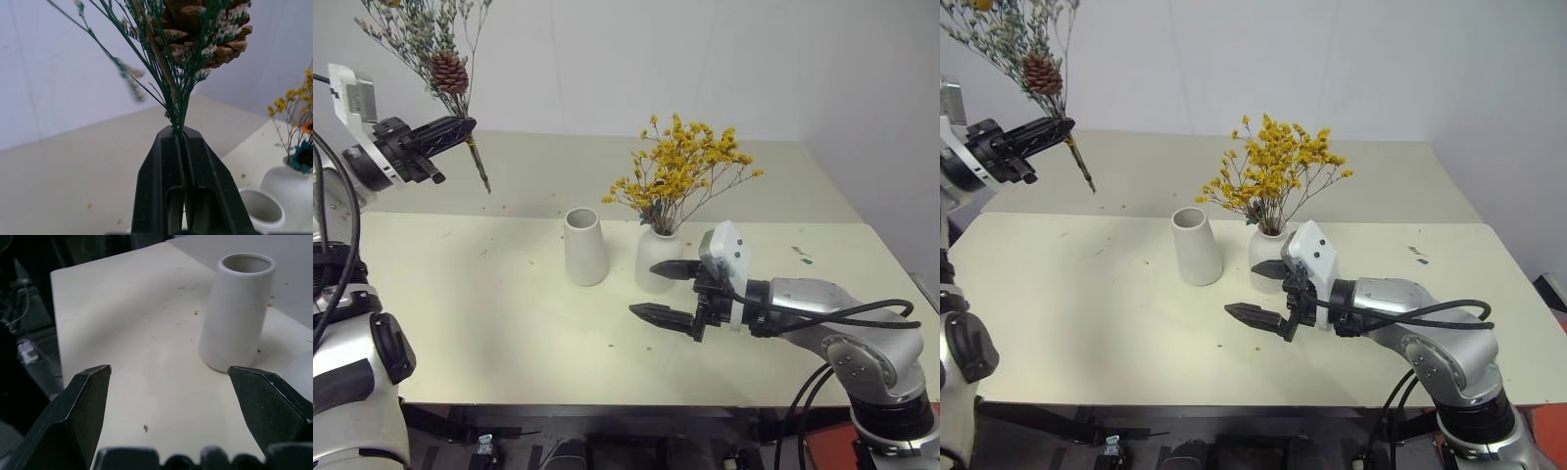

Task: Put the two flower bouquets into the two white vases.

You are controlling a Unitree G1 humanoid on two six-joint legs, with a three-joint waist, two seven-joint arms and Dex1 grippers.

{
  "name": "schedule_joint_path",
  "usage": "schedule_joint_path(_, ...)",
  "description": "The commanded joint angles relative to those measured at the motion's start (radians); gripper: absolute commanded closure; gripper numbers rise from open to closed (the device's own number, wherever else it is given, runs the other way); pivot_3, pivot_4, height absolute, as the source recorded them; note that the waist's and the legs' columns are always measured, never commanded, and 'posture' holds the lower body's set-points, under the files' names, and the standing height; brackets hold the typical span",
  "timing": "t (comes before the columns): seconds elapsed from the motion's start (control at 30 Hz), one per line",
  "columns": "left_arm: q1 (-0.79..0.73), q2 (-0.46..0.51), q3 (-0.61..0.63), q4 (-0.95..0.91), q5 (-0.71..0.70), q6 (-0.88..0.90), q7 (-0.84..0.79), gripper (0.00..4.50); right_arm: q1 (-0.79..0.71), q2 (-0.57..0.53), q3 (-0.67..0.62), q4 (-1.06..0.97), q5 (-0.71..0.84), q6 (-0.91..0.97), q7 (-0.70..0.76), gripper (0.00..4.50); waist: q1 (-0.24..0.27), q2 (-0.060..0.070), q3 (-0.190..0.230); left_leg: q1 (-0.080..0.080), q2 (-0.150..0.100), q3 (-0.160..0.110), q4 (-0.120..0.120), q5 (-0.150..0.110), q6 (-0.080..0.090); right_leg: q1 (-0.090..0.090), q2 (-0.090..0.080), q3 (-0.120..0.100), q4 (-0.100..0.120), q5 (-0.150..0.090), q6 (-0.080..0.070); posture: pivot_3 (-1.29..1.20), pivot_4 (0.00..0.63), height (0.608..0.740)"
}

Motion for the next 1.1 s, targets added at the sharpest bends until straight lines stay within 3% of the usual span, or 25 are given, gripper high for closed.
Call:
schedule_joint_path(0.03,-0.048,-0.020,-0.005,0.026,-0.031,-0.067,-0.015,4.49,0.016,0.026,-0.014,-0.047,-0.029,-0.029,-0.057,0.00,-0.002,0.000,0.000,0.000,0.000,0.000,0.000,0.000,0.000,0.000,0.000,0.000,0.000,0.000,0.000,0.00,0.150,0.740)
schedule_joint_path(0.53,-0.149,-0.118,-0.006,0.146,-0.132,-0.047,-0.084,4.49,0.051,0.067,-0.001,-0.072,-0.090,-0.029,-0.142,0.00,-0.003,0.000,0.000,0.000,0.000,0.000,0.000,0.000,0.000,0.000,0.000,0.000,0.000,0.000,0.000,0.00,0.150,0.740)
schedule_joint_path(1.1,-0.224,-0.235,-0.102,0.282,-0.080,-0.081,-0.175,4.49,0.081,0.127,0.016,-0.074,-0.163,-0.063,-0.168,0.00,-0.003,0.000,0.000,0.000,0.000,0.000,0.000,0.000,0.000,0.000,0.000,0.000,0.000,0.000,0.000,0.00,0.150,0.740)
